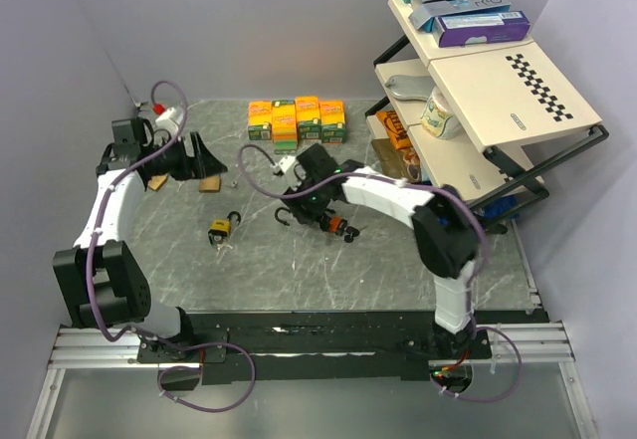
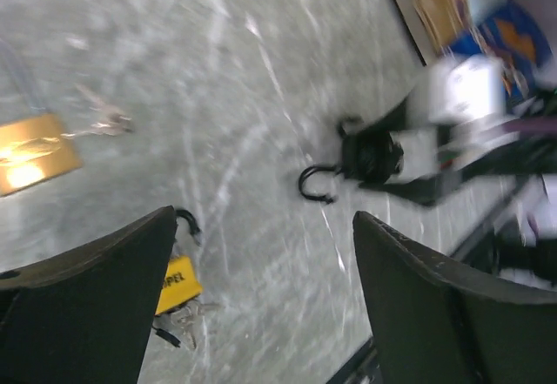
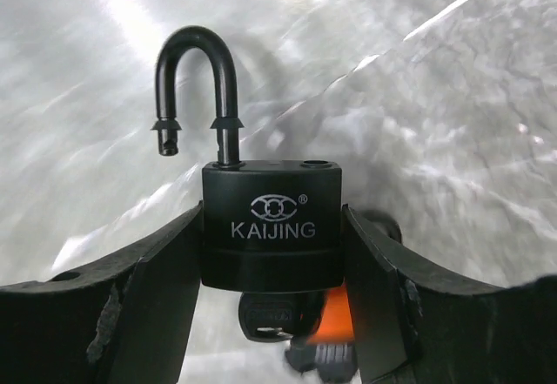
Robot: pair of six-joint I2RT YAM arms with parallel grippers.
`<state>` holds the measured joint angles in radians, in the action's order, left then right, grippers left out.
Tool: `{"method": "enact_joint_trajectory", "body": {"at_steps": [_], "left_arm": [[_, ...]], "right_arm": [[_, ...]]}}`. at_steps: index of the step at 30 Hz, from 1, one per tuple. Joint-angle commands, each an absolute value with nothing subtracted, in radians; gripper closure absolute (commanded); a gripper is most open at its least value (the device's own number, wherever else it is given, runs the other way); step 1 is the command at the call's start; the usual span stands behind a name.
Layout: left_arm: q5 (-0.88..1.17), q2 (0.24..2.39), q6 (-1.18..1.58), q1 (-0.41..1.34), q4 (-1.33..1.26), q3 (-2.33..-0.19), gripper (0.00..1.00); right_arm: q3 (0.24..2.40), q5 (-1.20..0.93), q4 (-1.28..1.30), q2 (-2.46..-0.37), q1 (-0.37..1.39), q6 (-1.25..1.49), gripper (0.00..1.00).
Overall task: Lock with the key
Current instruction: Pick up the lock from the center of the board, then lock the lock.
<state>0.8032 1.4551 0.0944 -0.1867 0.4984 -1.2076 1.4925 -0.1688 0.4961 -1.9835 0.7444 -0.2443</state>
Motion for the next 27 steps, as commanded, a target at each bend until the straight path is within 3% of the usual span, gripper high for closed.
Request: {"method": "enact_joint_trajectory", "body": {"at_steps": [1,5,9,16,19,27], "left_arm": [[1.057,1.414,-0.136,-0.189,0.541,-1.143,0.14],[1.221,1.375,-0.345,-0.181,0.645,-1.127,0.16],[1.331,1.359,-0.642,-0.147,0.822,-1.153,0.24],[1.359,1.433,-0.968,0.023,1.182,-1.253,0.28],[1.350,1.445,-0.957,0.075,1.197,-1.250,0.30],[1.250,1.348,-0.640,0.167,0.864,-1.174,0.38]], "right_arm": [[1.477,-0.393,0.370,-1.702,0.715,-0.403,1.00],[1.465,-0.579,0.394,-1.618,0.696,-0.420,1.00],[1.482,-0.716,0.445,-1.575,0.690,-0.423,1.00],[1.476,-0.744,0.456,-1.528,0.699,-0.417,1.00],[1.467,-0.739,0.465,-1.516,0.707,-0.440,1.00],[1.454,-0.735,0.469,-1.494,0.735,-0.453,1.00]]}}
